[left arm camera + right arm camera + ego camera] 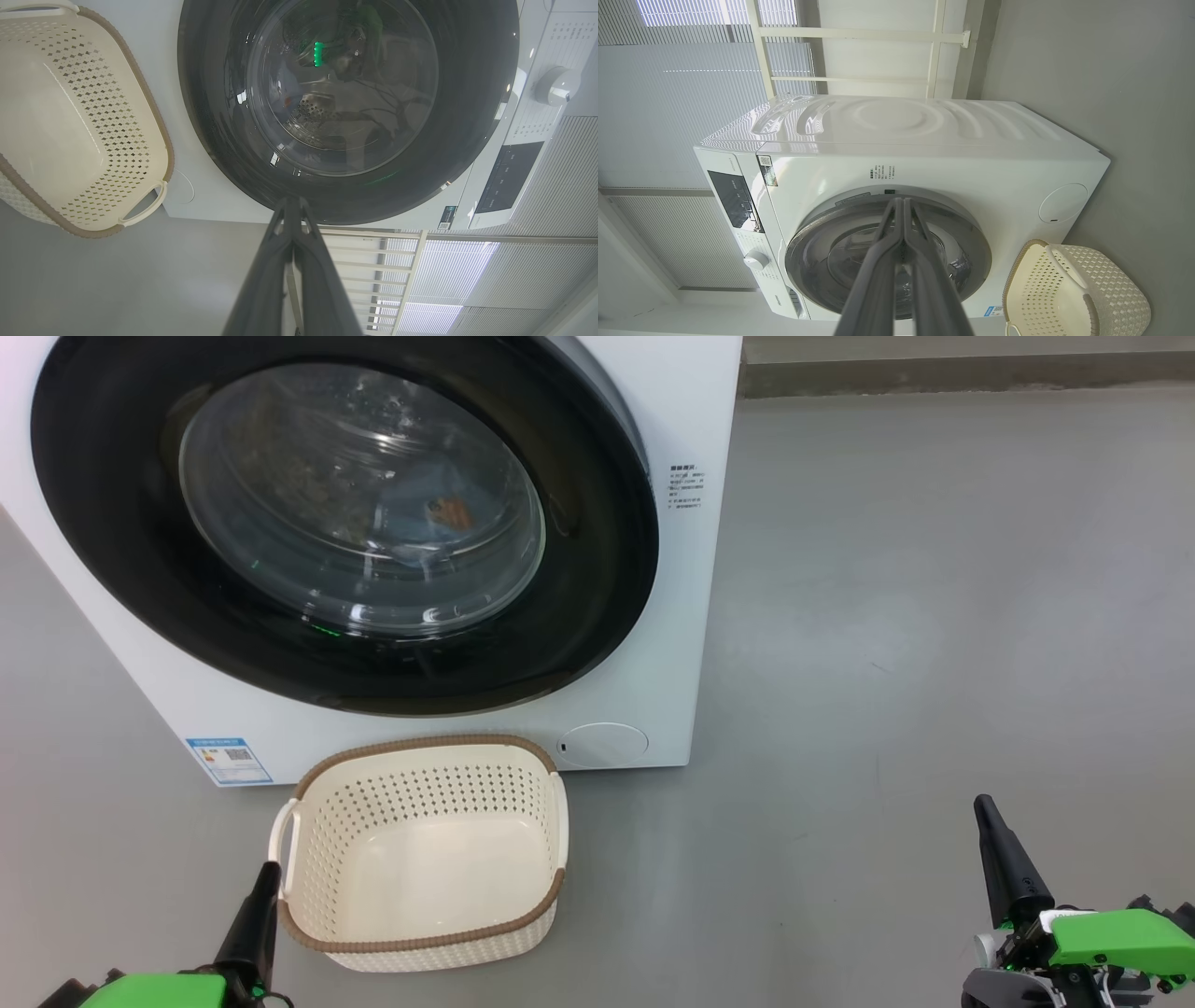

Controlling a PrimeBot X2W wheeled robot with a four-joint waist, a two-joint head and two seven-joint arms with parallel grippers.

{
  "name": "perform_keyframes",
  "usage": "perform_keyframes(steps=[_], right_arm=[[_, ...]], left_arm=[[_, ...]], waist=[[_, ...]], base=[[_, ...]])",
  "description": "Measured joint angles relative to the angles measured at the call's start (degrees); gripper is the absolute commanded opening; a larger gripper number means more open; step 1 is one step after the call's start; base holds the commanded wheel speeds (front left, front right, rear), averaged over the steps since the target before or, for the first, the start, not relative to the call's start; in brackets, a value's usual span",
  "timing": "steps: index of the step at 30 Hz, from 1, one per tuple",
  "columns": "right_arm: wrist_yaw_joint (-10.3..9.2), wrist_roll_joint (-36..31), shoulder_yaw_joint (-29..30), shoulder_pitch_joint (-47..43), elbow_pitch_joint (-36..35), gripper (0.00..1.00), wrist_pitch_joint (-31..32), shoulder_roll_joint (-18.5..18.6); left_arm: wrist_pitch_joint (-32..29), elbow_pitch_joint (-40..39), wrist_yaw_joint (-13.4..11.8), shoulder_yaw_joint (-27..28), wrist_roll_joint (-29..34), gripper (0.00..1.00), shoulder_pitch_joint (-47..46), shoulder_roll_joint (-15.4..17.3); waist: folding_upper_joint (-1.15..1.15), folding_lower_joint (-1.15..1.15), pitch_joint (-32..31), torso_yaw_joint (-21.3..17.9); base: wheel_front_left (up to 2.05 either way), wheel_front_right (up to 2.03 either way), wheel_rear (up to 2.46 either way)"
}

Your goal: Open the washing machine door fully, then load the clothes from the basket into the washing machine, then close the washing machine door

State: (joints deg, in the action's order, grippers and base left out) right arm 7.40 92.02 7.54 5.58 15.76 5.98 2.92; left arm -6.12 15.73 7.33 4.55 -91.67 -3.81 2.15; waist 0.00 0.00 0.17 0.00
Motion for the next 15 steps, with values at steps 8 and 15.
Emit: perform_keyframes(steps=[8,15], right_arm=[[0.00,0.00,0.02,0.00,0.00,0.00,0.00,0.00],[0.00,0.00,0.05,0.00,0.00,0.00,0.00,-0.01]], left_arm=[[0.00,0.00,0.01,0.00,0.00,0.00,-0.01,0.00],[0.00,0.00,0.01,0.00,0.00,0.00,-0.01,0.00]], waist=[[0.00,0.00,0.00,0.00],[0.00,0.00,0.00,0.00]], base=[[0.00,0.00,0.00],[0.00,0.00,0.00]])
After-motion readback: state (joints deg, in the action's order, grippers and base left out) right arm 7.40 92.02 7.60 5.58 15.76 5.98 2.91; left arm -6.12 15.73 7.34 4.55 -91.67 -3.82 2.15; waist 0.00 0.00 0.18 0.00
